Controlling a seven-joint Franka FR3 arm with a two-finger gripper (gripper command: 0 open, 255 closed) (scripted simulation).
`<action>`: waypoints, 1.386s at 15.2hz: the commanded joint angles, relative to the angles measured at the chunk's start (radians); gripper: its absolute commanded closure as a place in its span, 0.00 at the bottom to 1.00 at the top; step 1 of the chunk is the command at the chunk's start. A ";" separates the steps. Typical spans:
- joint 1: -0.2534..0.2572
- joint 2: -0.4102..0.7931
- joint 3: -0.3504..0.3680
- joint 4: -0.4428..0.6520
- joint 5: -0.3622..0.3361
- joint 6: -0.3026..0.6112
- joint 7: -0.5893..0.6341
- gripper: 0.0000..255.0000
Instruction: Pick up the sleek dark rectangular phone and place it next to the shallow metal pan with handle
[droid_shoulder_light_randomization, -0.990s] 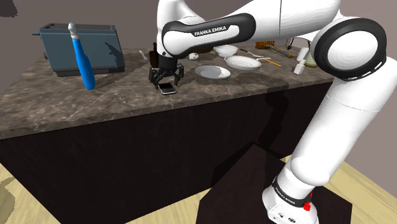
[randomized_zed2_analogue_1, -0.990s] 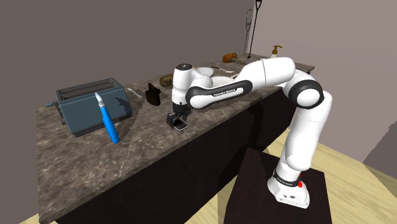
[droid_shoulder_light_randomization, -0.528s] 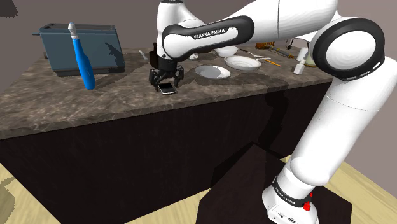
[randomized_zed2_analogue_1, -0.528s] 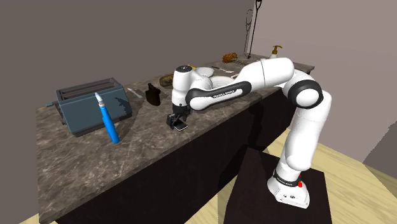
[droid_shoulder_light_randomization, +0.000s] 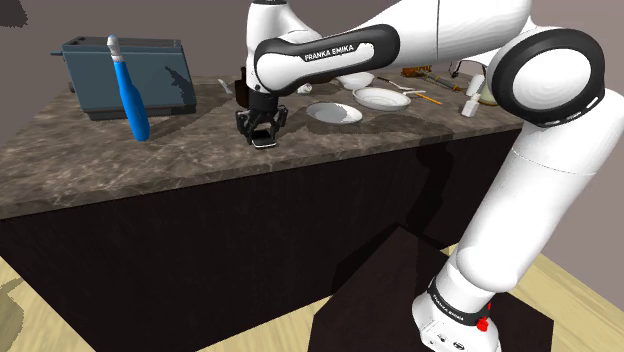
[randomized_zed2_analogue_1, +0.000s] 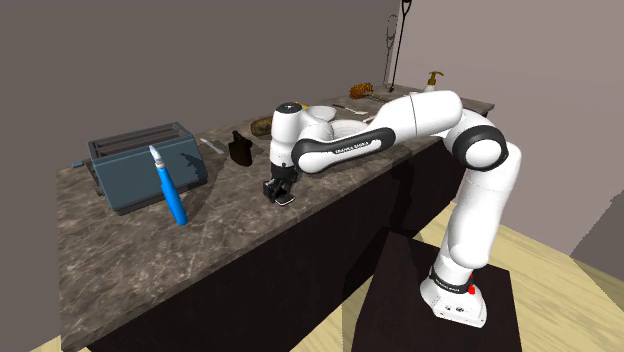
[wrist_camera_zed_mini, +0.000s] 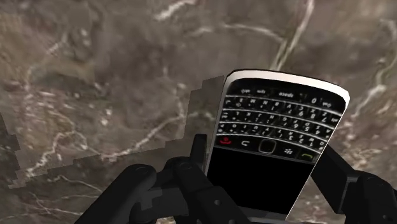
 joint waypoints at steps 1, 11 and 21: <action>0.000 0.000 0.000 -0.001 0.000 -0.001 0.000 1.00; 0.000 -0.006 0.001 0.085 0.007 -0.091 -0.013 1.00; 0.004 0.005 0.003 0.233 0.009 -0.228 -0.025 1.00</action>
